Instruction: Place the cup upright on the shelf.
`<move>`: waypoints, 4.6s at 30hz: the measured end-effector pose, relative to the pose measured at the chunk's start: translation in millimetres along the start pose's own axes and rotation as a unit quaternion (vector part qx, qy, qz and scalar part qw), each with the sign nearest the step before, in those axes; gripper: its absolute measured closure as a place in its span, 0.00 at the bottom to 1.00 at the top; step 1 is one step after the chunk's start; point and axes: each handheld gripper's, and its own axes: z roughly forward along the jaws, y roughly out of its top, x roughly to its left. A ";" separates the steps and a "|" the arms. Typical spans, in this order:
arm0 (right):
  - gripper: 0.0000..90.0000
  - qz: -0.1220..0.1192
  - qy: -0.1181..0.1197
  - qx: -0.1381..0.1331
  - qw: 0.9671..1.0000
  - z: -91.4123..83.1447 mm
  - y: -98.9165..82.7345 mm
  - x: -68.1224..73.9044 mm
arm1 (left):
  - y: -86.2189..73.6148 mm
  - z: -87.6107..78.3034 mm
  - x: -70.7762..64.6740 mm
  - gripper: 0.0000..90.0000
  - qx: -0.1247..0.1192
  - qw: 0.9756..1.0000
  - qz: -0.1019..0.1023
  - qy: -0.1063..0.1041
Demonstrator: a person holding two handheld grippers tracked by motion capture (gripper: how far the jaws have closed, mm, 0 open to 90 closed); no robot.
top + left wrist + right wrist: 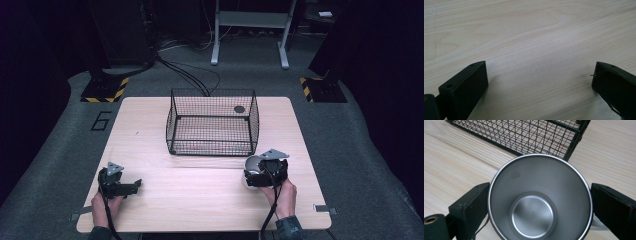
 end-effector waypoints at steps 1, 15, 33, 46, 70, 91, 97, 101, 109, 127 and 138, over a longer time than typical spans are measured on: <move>0.06 -0.004 0.001 0.000 1.000 0.0 -0.2 -0.4 | 0.0 0.0 0.0 0.00 0.000 1.000 0.000 0.000; 0.06 -0.009 0.007 -0.002 1.000 0.3 -0.3 -2.0 | 0.0 0.0 0.0 0.00 0.000 1.000 0.000 0.000; 0.06 -0.020 0.022 -0.007 1.000 -8.7 11.2 -3.6 | 0.1 -0.1 0.2 0.00 0.001 1.000 0.001 0.000; 0.06 -0.032 0.030 -0.008 0.999 -12.1 23.1 2.5 | 0.0 0.0 0.1 0.00 0.000 1.000 0.001 0.000; 0.06 -0.046 0.041 -0.014 0.998 -19.7 44.8 6.9 | 0.0 0.0 0.0 0.00 0.000 1.000 0.000 0.001; 0.06 -0.065 0.052 -0.023 0.996 -26.9 69.9 11.7 | -0.1 0.1 -0.6 0.00 -0.001 1.000 -0.004 0.000; 0.06 -0.068 0.056 -0.029 0.996 -30.2 77.1 11.2 | -0.1 0.1 -0.6 0.00 -0.001 1.000 -0.004 0.000; 0.06 -0.068 0.056 -0.033 0.996 -32.7 82.6 10.7 | -0.1 0.1 -0.5 0.00 -0.001 1.000 -0.004 0.000; 0.06 -0.077 0.061 -0.037 0.994 -35.7 93.3 10.8 | -0.1 0.0 -0.5 0.00 0.000 1.000 -0.004 0.000; 0.06 -0.100 0.067 -0.048 0.992 -40.7 123.3 10.0 | -0.1 0.1 -0.6 0.00 -0.001 1.000 -0.004 0.000; 0.06 -0.104 0.071 -0.048 0.991 -37.4 144.8 14.1 | -0.1 0.1 -0.5 0.00 -0.001 1.000 -0.004 0.000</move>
